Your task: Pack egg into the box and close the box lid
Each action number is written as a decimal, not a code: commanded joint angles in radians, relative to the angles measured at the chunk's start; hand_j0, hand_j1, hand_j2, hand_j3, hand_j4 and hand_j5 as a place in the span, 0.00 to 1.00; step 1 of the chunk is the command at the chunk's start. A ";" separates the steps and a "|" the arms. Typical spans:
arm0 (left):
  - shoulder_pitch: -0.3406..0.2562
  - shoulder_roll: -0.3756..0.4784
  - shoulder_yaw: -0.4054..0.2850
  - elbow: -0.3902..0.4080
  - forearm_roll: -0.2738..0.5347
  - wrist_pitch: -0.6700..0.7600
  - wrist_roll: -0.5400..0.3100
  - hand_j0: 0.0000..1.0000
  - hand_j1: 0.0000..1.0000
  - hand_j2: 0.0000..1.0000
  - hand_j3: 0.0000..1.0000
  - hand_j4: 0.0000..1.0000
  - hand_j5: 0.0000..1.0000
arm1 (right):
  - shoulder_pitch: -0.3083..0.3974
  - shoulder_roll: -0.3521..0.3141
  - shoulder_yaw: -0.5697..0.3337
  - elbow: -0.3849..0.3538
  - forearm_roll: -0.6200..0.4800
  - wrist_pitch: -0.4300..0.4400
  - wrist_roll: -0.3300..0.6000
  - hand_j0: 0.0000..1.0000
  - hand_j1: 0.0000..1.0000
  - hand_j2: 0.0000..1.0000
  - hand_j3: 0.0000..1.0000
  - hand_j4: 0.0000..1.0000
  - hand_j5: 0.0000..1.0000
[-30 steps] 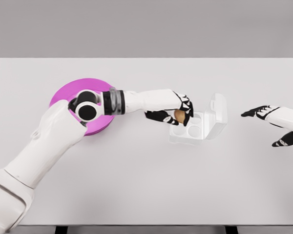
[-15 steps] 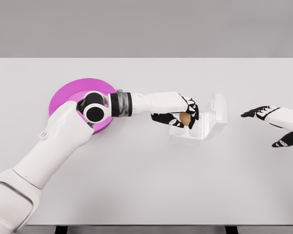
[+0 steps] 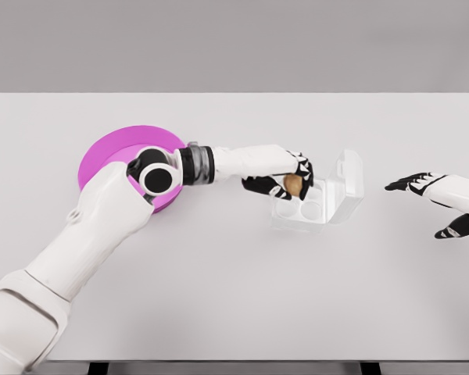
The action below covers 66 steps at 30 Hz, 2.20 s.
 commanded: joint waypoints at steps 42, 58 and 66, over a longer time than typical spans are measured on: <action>-0.018 -0.021 0.006 0.043 -0.010 -0.001 0.001 0.72 0.72 0.72 0.72 0.72 0.72 | 0.015 -0.002 -0.003 -0.013 -0.007 0.003 0.000 1.00 1.00 1.00 1.00 1.00 1.00; 0.041 0.385 0.152 -0.303 0.209 -0.104 0.001 1.00 1.00 1.00 1.00 1.00 1.00 | 0.021 -0.007 -0.009 -0.036 -0.007 0.003 0.000 1.00 1.00 1.00 1.00 1.00 1.00; 0.331 0.608 0.458 -0.294 0.434 -0.104 0.001 1.00 1.00 1.00 1.00 1.00 1.00 | 0.021 -0.005 -0.006 -0.115 -0.008 0.003 0.000 1.00 1.00 1.00 1.00 1.00 1.00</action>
